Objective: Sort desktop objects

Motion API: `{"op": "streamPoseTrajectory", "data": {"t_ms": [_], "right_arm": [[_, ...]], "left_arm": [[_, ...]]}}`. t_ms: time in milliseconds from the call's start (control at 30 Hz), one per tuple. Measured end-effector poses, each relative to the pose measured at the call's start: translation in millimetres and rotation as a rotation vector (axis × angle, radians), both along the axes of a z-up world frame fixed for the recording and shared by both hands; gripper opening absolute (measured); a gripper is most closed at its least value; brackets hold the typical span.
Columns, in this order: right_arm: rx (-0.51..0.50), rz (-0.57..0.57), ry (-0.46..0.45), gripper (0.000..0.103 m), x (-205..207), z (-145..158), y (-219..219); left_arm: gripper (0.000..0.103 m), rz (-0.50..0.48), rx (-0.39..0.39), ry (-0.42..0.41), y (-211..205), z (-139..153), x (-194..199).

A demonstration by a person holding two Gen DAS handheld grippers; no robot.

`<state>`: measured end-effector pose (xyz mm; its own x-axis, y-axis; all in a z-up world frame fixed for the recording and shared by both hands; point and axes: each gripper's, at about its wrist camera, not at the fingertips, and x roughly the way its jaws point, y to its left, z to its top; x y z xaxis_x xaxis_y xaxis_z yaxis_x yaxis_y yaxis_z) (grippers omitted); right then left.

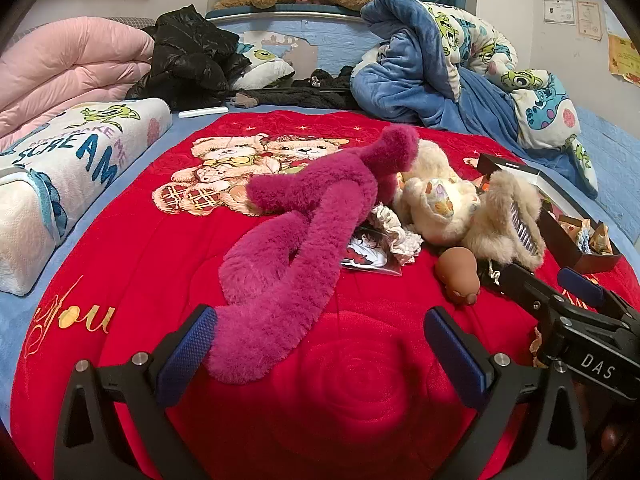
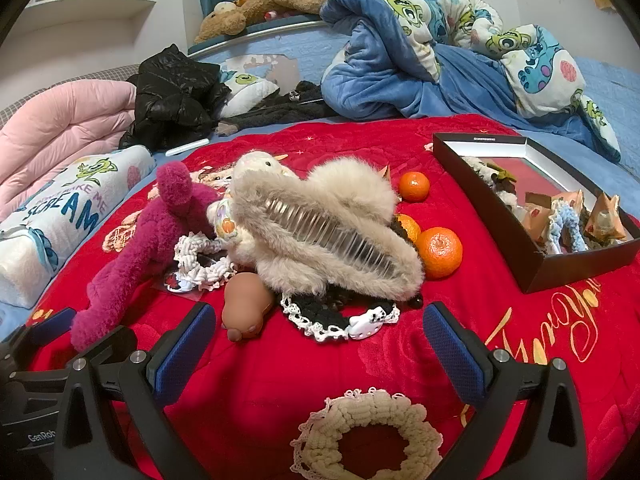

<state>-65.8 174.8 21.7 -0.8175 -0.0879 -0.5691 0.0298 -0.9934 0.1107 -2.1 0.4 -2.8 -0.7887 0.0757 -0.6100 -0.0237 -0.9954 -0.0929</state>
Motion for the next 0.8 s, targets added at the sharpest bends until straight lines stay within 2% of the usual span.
{"op": "streamPoseTrajectory", "data": {"t_ms": [367, 567, 800], "right_arm": [[-0.002, 0.000, 0.010, 0.103, 2, 3, -2], [-0.048, 0.004, 0.011, 0.103, 1, 5, 4], [-0.071, 0.008, 0.024, 0.103, 0, 7, 6]], "left_arm": [[0.103, -0.014, 0.011, 0.000, 0, 3, -1], [0.103, -0.016, 0.021, -0.004, -2, 6, -4], [0.103, 0.034, 0.049, -0.033, -9, 12, -13]]}}
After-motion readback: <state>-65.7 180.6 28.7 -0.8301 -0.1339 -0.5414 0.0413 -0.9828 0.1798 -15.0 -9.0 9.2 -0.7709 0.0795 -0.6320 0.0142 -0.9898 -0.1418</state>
